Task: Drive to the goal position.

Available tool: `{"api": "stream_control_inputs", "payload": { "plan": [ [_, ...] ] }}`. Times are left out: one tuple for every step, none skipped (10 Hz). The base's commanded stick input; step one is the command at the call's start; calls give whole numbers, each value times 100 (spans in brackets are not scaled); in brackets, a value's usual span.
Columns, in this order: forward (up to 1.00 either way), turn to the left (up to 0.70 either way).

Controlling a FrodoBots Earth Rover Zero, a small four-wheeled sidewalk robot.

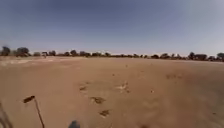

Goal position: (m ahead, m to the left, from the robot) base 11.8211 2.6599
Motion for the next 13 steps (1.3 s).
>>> {"api": "stream_control_inputs", "payload": {
  "plan": [
    [70, 0],
    [70, 0],
    [70, 0],
    [70, 0],
    [70, 0],
    [70, 0],
    [70, 0],
    [70, 0],
    [70, 0],
    [70, 0],
    [70, 0],
    [70, 0],
    [70, 0]
  ]
}}
